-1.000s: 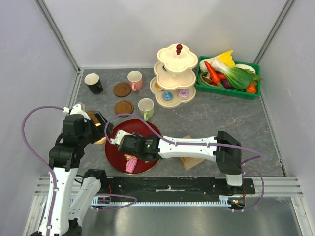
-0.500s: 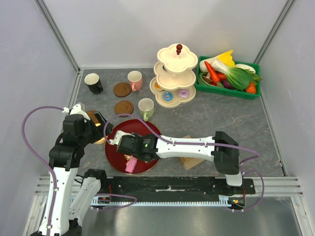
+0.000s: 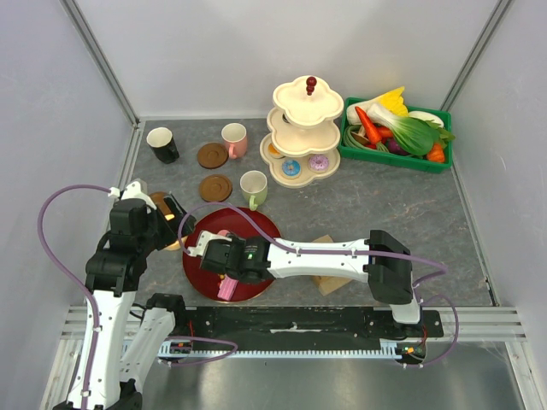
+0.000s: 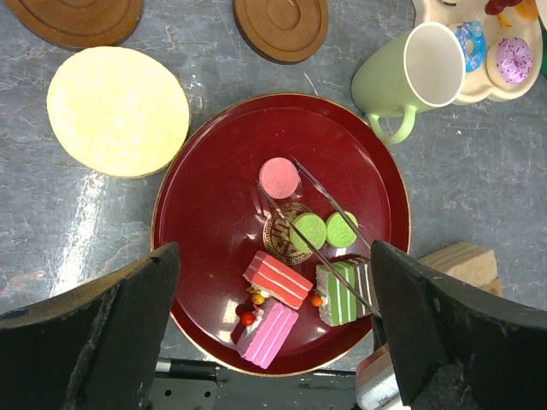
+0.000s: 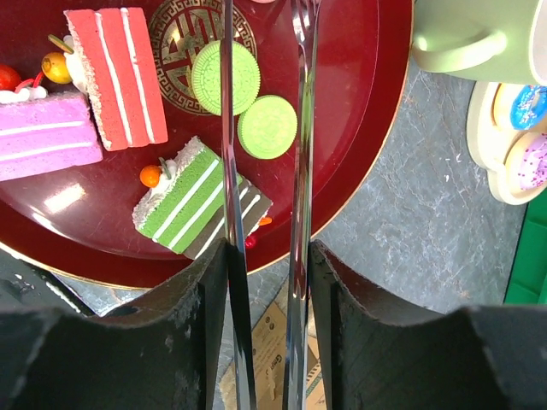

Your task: Serve the afternoon tea

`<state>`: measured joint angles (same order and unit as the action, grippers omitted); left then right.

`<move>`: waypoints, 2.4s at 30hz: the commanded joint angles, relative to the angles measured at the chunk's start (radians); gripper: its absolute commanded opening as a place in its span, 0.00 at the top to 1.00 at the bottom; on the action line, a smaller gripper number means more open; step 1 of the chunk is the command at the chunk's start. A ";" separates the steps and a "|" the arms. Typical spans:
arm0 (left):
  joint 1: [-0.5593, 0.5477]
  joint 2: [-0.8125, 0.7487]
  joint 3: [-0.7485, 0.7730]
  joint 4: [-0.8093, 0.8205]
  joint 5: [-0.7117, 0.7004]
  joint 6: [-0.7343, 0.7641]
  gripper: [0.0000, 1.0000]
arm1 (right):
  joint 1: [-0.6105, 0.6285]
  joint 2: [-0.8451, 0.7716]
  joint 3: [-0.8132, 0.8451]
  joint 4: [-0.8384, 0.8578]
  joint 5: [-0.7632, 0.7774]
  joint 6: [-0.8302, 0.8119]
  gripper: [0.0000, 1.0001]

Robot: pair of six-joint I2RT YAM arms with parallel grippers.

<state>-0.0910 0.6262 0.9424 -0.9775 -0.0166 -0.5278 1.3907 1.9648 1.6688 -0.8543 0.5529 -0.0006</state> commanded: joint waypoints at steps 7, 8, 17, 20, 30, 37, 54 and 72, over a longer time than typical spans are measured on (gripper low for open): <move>0.002 -0.008 0.004 0.026 0.021 0.017 0.02 | 0.021 0.019 0.048 -0.019 0.044 -0.041 0.53; 0.002 -0.005 0.004 0.025 0.021 0.018 0.02 | 0.021 0.019 0.049 -0.019 0.053 -0.041 0.53; 0.002 -0.005 0.004 0.026 0.023 0.017 0.02 | 0.027 -0.012 0.068 -0.022 0.123 -0.036 0.56; 0.002 -0.005 0.004 0.025 0.023 0.014 0.01 | 0.031 -0.026 0.068 -0.015 0.136 -0.032 0.57; 0.000 -0.003 0.009 0.031 0.023 0.014 0.02 | 0.034 -0.075 0.068 -0.005 0.170 -0.015 0.58; 0.002 -0.002 0.013 0.033 0.027 0.008 0.02 | 0.034 -0.115 0.063 -0.002 0.209 -0.001 0.59; 0.002 0.023 0.019 0.069 0.049 -0.005 0.02 | -0.030 -0.175 0.065 -0.014 0.324 0.031 0.59; 0.002 0.046 0.009 0.088 0.046 -0.005 0.02 | -0.288 -0.230 0.130 0.072 0.331 -0.052 0.59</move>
<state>-0.0910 0.6693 0.9424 -0.9310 0.0105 -0.5285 1.1511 1.7733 1.7325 -0.8547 0.8551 -0.0151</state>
